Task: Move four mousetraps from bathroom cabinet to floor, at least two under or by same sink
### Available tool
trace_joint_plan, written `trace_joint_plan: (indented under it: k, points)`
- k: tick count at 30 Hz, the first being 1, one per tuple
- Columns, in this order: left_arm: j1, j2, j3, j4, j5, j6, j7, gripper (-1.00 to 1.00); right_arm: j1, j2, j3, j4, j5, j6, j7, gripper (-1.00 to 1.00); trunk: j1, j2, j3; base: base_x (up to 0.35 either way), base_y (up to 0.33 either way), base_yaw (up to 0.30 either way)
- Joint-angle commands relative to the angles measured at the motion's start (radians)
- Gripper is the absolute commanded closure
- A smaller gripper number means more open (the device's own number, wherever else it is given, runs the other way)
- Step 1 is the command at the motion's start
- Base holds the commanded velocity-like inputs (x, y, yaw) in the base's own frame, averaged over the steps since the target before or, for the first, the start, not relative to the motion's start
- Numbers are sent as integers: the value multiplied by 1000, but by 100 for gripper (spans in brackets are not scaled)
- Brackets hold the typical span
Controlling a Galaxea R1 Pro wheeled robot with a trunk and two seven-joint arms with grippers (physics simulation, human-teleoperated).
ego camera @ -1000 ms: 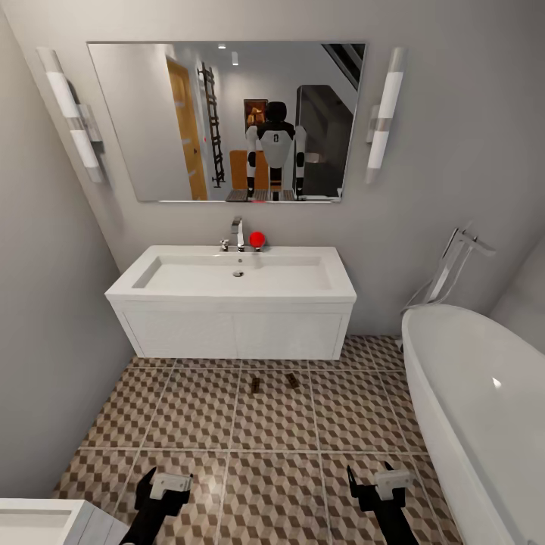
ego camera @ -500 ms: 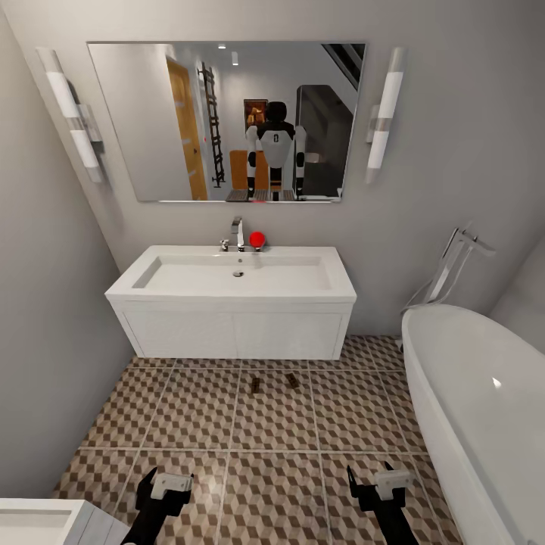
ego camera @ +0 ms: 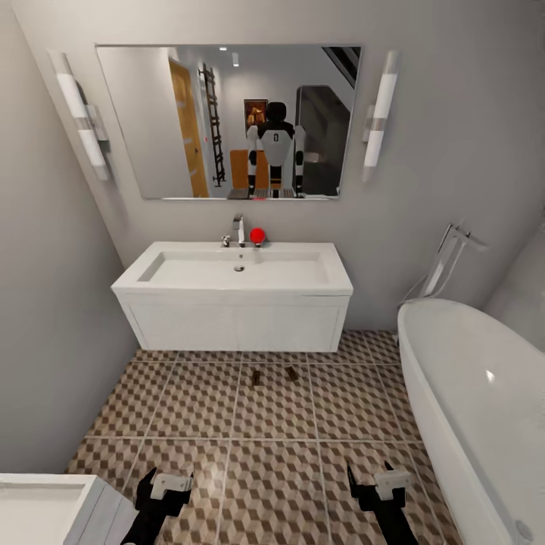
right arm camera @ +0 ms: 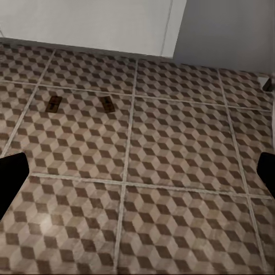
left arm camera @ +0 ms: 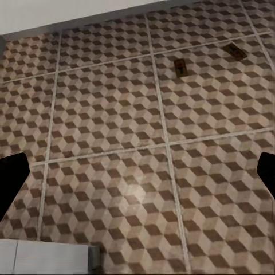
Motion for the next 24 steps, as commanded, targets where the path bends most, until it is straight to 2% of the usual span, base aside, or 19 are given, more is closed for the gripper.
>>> trace_joint_plan:
  k: [1,16,24]
  points:
    - [-1,-1,-9,3,1,-4,6,-100,-1,0,4,1,7,-2,-7,-100,0,-2,-2,-311,0,0]
    - [-1,-1,-9,3,1,-4,6,-100,-1,0,4,0,7,-2,-7,-100,0,-2,-2,-325,0,0]
    - [-1,-1,-9,3,1,-4,5,-100,-1,0,4,0,7,-2,-6,-100,0,-2,-2,-88,0,0]
